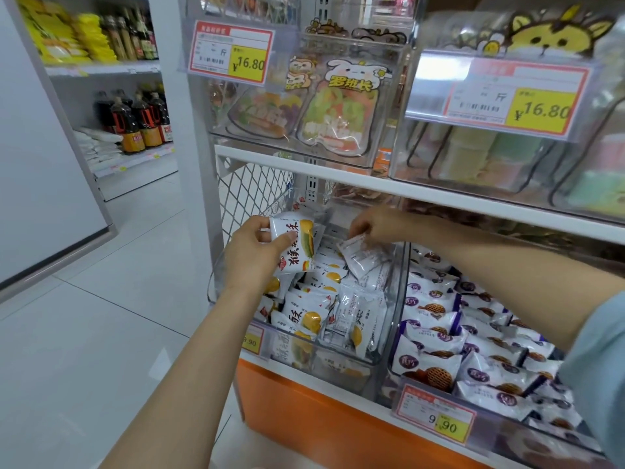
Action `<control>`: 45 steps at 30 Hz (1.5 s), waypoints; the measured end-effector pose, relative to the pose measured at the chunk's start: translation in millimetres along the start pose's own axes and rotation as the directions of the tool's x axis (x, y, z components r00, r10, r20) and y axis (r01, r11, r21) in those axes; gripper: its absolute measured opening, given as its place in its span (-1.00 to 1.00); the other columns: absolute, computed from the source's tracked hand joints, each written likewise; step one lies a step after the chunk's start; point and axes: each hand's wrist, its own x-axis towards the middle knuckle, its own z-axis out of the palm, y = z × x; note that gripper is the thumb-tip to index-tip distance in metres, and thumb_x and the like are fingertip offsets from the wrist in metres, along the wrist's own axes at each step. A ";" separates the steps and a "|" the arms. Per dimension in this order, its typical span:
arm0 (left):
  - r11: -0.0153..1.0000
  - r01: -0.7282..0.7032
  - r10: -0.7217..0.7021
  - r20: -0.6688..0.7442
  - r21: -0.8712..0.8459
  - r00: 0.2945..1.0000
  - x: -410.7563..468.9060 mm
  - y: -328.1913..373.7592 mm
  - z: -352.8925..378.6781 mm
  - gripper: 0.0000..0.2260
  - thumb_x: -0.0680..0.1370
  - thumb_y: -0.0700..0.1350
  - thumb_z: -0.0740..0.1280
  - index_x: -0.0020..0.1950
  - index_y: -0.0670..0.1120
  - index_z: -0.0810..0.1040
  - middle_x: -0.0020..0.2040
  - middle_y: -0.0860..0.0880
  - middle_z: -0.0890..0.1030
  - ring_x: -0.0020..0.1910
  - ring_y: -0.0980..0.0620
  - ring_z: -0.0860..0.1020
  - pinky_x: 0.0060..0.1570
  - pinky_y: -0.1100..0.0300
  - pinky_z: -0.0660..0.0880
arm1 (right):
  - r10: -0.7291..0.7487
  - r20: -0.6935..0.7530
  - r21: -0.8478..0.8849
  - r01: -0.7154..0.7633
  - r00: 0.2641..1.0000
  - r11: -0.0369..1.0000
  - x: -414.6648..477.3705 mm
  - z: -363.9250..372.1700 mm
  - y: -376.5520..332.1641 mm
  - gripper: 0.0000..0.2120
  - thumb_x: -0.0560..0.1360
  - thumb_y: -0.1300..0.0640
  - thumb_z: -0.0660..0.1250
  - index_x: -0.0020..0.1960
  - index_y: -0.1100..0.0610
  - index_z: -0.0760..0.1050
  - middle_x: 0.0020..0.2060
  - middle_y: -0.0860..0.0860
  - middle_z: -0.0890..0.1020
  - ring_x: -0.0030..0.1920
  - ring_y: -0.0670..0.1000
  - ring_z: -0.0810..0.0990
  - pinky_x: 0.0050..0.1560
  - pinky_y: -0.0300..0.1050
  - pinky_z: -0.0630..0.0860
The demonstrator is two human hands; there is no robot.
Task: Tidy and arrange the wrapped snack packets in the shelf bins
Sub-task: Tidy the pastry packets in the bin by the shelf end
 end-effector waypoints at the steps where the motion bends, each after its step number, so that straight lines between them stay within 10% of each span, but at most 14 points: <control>1: 1.000 -0.002 0.002 -0.007 0.003 1.000 0.4 -0.1 -0.9 -0.86 0.48 -0.14 0.42 -0.01 -0.08 0.51 -0.22 0.03 0.56 -0.30 0.11 0.55 -0.48 0.40 0.42 | -0.039 -0.076 -0.160 0.027 0.996 0.987 0.4 5.1 -3.5 -0.64 0.43 0.28 0.37 0.19 0.04 0.54 0.10 0.04 0.59 0.11 0.06 0.55 0.13 -0.05 0.47; 3: 1.000 -0.001 0.001 -0.028 0.006 1.000 2.1 -1.4 -3.6 -0.86 0.48 -0.13 0.42 -0.02 -0.06 0.51 -0.22 0.04 0.56 -0.30 0.10 0.56 -0.49 0.41 0.42 | -0.116 -0.208 -0.364 0.033 0.971 0.931 1.9 16.1 -8.6 -0.62 0.43 0.23 0.36 0.22 0.00 0.51 0.12 0.02 0.54 0.18 0.05 0.47 0.18 -0.04 0.35; 7: 1.000 0.015 -0.015 -0.045 0.002 0.999 5.8 -3.8 -8.8 -0.85 0.47 -0.14 0.43 -0.02 -0.06 0.51 -0.23 0.02 0.56 -0.30 0.07 0.56 -0.45 0.35 0.43 | -0.132 -0.246 -0.190 0.086 0.960 0.978 -15.0 24.3 -30.5 -0.75 0.47 0.11 0.37 0.14 -0.02 0.54 -0.03 -0.06 0.55 0.07 0.00 0.52 0.02 -0.12 0.37; 10: 1.000 0.016 -0.016 0.007 -0.002 1.000 3.5 -1.3 -8.7 -0.82 0.46 -0.15 0.44 0.01 -0.10 0.52 -0.20 -0.03 0.58 -0.28 0.04 0.57 -0.36 0.28 0.47 | -0.143 -0.014 0.217 0.142 0.990 0.966 -26.3 36.4 -50.8 -0.72 0.47 0.09 0.41 0.17 0.04 0.51 -0.03 -0.01 0.62 0.01 0.00 0.59 0.10 -0.06 0.49; 14: 0.999 -0.029 0.026 0.177 0.016 0.984 -3.1 1.9 -2.7 -0.82 0.44 -0.22 0.44 0.01 -0.14 0.53 -0.22 -0.04 0.59 -0.40 0.10 0.52 -0.47 0.33 0.46 | -0.286 0.063 0.809 0.119 0.956 0.576 -44.4 34.9 -60.6 -0.54 0.41 0.31 0.39 0.25 0.11 0.37 -0.14 -0.05 0.65 -0.10 -0.05 0.63 -0.04 -0.16 0.56; 20: 0.979 -0.177 0.137 0.313 0.101 0.940 -5.1 -2.4 7.8 -0.77 0.43 -0.21 0.45 0.04 -0.11 0.51 -0.18 0.03 0.59 -0.28 0.23 0.54 -0.30 0.45 0.43 | -0.075 -0.205 0.709 0.201 0.976 0.676 -59.6 23.9 -53.2 -0.84 0.42 0.26 0.42 -0.05 0.08 0.52 -0.21 -0.06 0.67 -0.19 -0.08 0.64 -0.18 -0.29 0.56; 25: 0.513 -0.620 0.219 0.608 0.594 0.763 6.2 -11.6 11.8 -0.63 0.44 0.03 0.43 0.21 0.03 0.49 0.17 0.10 0.52 0.21 0.07 0.41 0.24 0.14 0.20 | 0.089 -0.324 0.714 0.182 0.942 0.676 -79.4 -3.9 -18.2 -0.89 0.48 0.21 0.35 -0.22 0.16 0.51 -0.46 -0.08 0.62 -0.38 -0.11 0.58 -0.20 -0.23 0.55; 31: -0.100 -0.909 -0.176 0.892 0.405 0.417 24.1 -11.7 38.7 -0.35 0.37 0.24 0.40 0.39 0.01 0.36 0.32 0.02 0.43 0.30 0.01 0.29 0.23 0.11 0.07 | 0.148 -0.317 0.737 0.145 0.937 0.660 -105.7 -6.3 2.5 -0.85 0.50 0.25 0.30 -0.26 0.18 0.49 -0.47 -0.05 0.58 -0.47 -0.17 0.56 -0.30 -0.29 0.55; 45: -0.319 -0.906 -0.358 0.851 0.276 0.385 33.2 -17.1 54.0 -0.21 0.35 0.28 0.39 0.42 -0.09 0.23 0.23 -0.07 0.41 0.18 -0.05 0.32 0.23 0.03 0.08 | 0.279 -0.390 0.769 0.143 0.877 0.623 -128.8 15.2 33.4 -0.72 0.29 0.03 0.52 -0.07 0.08 0.55 -0.14 0.07 0.67 -0.09 0.07 0.65 -0.10 -0.10 0.55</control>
